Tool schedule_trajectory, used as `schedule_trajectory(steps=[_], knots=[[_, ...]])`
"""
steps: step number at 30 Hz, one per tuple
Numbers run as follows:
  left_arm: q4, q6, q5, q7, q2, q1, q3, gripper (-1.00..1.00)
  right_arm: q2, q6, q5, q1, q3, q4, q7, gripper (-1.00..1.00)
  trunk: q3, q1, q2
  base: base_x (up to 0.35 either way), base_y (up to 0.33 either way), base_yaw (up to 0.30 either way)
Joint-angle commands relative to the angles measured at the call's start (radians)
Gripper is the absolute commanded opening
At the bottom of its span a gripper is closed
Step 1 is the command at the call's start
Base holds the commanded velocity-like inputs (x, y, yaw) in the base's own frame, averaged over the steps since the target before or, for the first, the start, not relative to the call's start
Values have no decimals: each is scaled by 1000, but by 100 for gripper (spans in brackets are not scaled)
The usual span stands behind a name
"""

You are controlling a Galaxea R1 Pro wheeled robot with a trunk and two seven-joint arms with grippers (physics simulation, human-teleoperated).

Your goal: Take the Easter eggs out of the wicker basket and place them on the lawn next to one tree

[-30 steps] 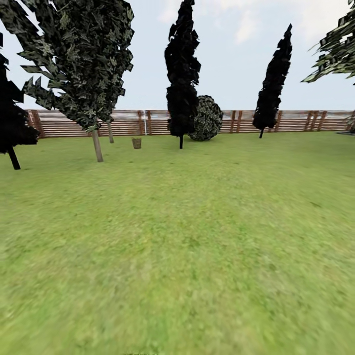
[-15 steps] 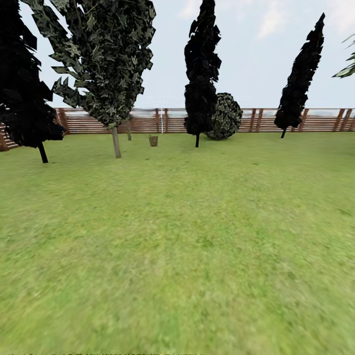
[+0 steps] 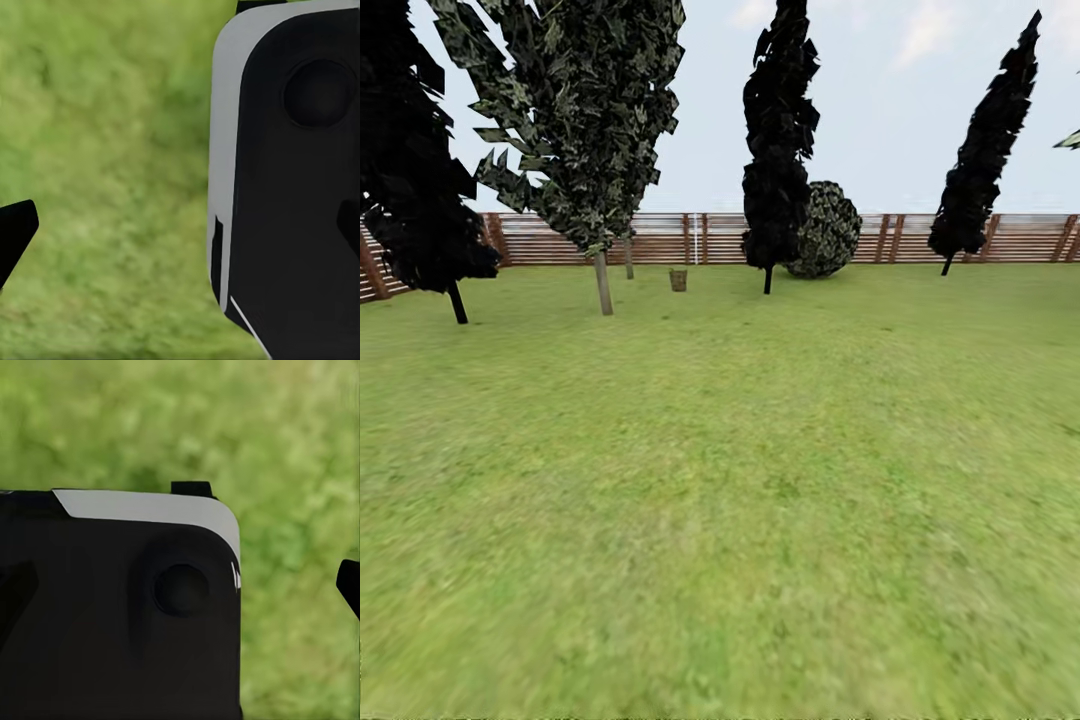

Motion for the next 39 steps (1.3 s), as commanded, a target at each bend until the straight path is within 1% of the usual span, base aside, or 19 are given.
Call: schedule_trajectory(steps=[1,5,8,14,21,25,28,30,34,36,38,39], knots=[[-1,-1,-1,1,0,1,0,100,0,-2,1,0,1,1,-1,100,-2,0,0,0,0,62],[-1,-1,0,1,0,1,0,100,-1,-1,2,0,2,1,-1,100,-9,0,0,0,0,81],[-1,-1,-1,1,0,1,0,100,-10,-2,3,0,3,1,-1,100,-13,0,0,0,0,104],[-1,-1,-1,1,0,1,0,100,-12,0,2,0,3,1,0,100,-22,0,0,0,0,97],[-4,-2,-1,1,-1,1,0,100,-12,2,2,0,4,12,-1,100,-23,0,0,0,0,13],[-16,-2,0,1,-12,1,0,100,-14,1,2,0,3,14,-1,100,-23,0,0,0,0,0],[-14,-2,-1,0,-13,1,0,100,-14,1,2,0,4,14,0,100,-23,0,0,0,0,0],[-16,-1,-1,0,-14,1,1,100,-14,2,11,0,5,15,2,100,-23,0,0,0,0,0],[-19,-1,0,-1,-18,1,1,100,-13,0,49,0,3,16,0,100,-23,0,0,0,0,0],[-20,-1,1,-3,-19,1,1,100,-13,1,52,0,2,15,0,100,-23,0,0,0,0,0],[-20,-2,1,-4,-70,1,2,100,-13,3,56,0,1,15,2,100,-23,0,0,0,0,0],[-18,-2,1,-4,-71,1,2,100,-13,3,56,0,1,15,2,100,-23,0,0,0,0,0]])
